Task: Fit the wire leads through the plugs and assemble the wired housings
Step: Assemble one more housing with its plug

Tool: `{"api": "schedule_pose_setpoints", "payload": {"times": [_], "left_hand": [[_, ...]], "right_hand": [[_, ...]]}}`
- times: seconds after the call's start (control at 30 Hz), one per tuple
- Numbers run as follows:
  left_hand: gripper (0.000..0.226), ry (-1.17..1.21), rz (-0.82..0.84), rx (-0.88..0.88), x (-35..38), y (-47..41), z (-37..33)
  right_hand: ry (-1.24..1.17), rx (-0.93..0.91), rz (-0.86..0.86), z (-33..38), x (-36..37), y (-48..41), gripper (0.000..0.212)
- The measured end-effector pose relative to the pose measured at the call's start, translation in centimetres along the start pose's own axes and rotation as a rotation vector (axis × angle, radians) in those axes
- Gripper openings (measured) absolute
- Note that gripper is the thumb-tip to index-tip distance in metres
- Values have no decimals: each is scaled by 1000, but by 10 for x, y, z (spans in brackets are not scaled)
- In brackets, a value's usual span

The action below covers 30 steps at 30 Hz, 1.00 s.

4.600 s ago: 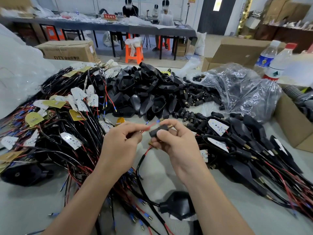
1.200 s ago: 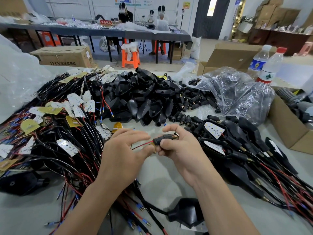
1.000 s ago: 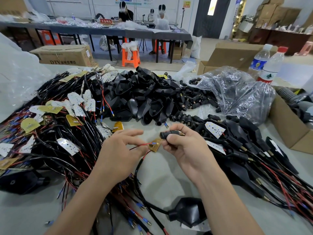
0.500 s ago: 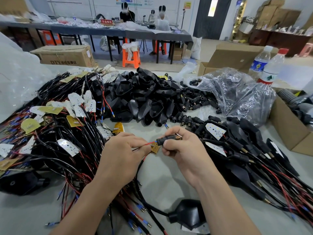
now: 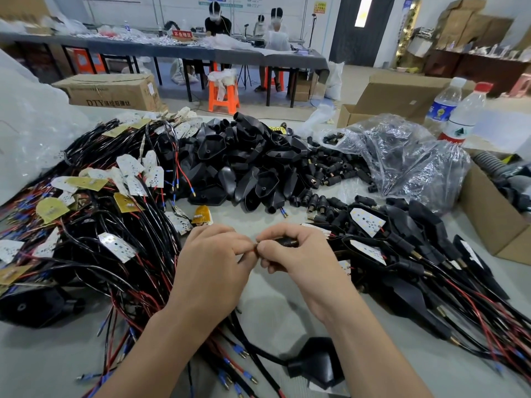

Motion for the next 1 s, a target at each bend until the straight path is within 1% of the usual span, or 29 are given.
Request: {"api": "schedule_pose_setpoints", "payload": {"times": [0.07,0.13,0.23,0.3,0.33,0.4,0.47,0.53,0.57,0.63,0.7,0.77,0.8,0.87,0.93,1.0], "left_hand": [[11,12,-6,-6,-1,-1,0],[6,36,5,-28,-1,-2,3],[23,89,87,-125,-2,-3,11],[28,87,137,-196,-6,-2,20],[24,80,155,-218,-7,-2,24],[8,84,166,-248,-9,-2,29],[3,121,155,-264,-8,-4,29],[5,168,161,-233,-6,-5,23],[8,180,169,-188,-4,-5,19],[12,164,196,-88,0,-3,8],[10,137,189,-67,1,-2,7],[10,173,149,-104,-3,-4,13],[10,204,130,-127,-5,-4,16],[8,226,114,-144,-7,-6,18],[8,217,89,-134,-8,-6,18],[8,211,42,-128,-9,-6,17]], "right_hand": [[70,10,-30,-1,-1,0,17],[200,15,-81,-2,-3,-1,18],[340,10,-203,-1,-7,0,19],[351,15,-253,-1,-10,0,19],[343,24,-273,-2,-12,1,19],[294,51,-301,-2,-15,1,19],[238,70,-289,-3,-16,0,17],[214,68,-212,-4,-10,0,13],[208,59,-161,-3,-5,0,13],[202,34,-109,-3,1,2,21],[181,1,-143,-2,-1,3,33],[104,-39,-165,0,-5,3,41],[39,-55,-158,1,-6,3,41],[-152,-52,-95,2,-5,1,33],[-355,-3,-16,2,-2,1,28],[-456,31,20,2,-2,1,27]]}}
Point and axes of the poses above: each hand's wrist, its own y-axis away from the middle knuckle, its own x-axis out of the palm, z = x × y, the point moved 5 cm from there along -y, towards the middle knuckle, and after that the axes turned 8 degrees about y, right-handed, at the moved point
